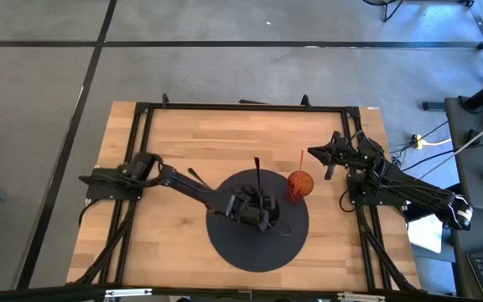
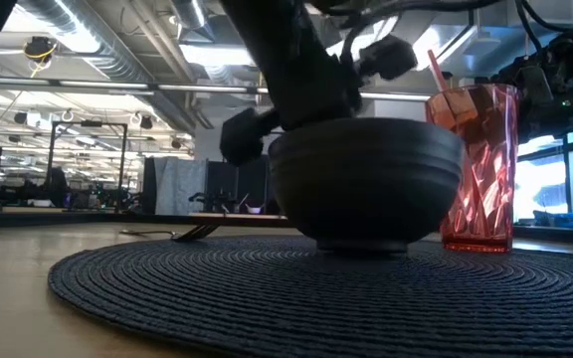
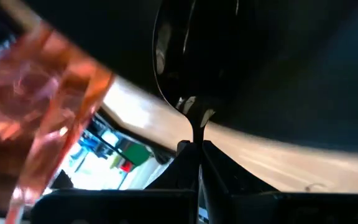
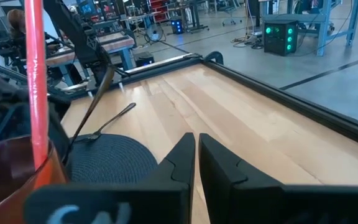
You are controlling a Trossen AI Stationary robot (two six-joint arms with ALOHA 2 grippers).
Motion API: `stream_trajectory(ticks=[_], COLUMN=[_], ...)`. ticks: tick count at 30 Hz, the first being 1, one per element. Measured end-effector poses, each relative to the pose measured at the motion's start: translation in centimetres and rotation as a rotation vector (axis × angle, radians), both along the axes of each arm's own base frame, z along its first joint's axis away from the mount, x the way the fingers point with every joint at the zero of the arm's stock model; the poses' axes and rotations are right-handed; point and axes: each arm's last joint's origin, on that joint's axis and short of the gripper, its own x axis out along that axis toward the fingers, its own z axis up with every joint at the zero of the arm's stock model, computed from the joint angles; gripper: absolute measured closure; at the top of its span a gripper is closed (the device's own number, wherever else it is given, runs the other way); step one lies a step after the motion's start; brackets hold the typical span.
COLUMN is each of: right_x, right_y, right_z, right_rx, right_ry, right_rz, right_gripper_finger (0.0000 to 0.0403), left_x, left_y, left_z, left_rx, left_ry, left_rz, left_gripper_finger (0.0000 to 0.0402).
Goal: Pick & Place Utensil
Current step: Put the black spoon into the black bowl, then put the black fork into the black bowl
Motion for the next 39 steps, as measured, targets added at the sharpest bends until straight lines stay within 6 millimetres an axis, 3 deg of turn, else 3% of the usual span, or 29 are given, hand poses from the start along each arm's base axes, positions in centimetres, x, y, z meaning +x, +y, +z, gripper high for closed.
stream_trajectory(ticks=[8, 23, 26, 30, 32, 34, 37, 39], right_x=[0.0, 0.0, 0.0, 0.0, 0.0, 0.0, 0.0, 0.0], right_y=[0.0, 0.0, 0.0, 0.0, 0.0, 0.0, 0.0, 0.0], right_z=[0.0, 0.0, 0.0, 0.0, 0.0, 0.0, 0.0, 0.0], right_rx=[-0.003, -0.003, -0.003, -0.003, -0.003, -0.003, -0.003, -0.003], right_ry=[0.001, 0.001, 0.0, 0.001, 0.001, 0.001, 0.001, 0.001], right_rz=[0.008, 0.01, 0.012, 0.012, 0.012, 0.012, 0.012, 0.01], right_gripper_finger=[0.0379, 0.0379, 0.0379, 0.0379, 0.0379, 0.0379, 0.0379, 0.0379], left_x=[-0.1, -0.4, -0.7, -1.8, -3.0, -4.9, -8.5, -10.1], left_y=[-1.4, -2.4, -2.6, -3.5, -3.1, -1.5, 1.8, 4.0], left_z=[-0.1, 0.3, 1.6, 5.5, 7.7, 9.9, 12.3, 12.6], left_rx=[0.04, 0.141, 0.211, 0.162, 0.07, -0.097, -0.493, -0.792], left_ry=[0.015, -0.01, -0.048, -0.155, -0.256, -0.353, -0.312, -0.24], left_rz=[-0.067, -0.051, -0.004, 0.036, 0.115, 0.264, 0.561, 0.769], left_gripper_finger=[0.0397, 0.034, 0.0337, 0.0339, 0.0342, 0.0343, 0.0345, 0.0345])
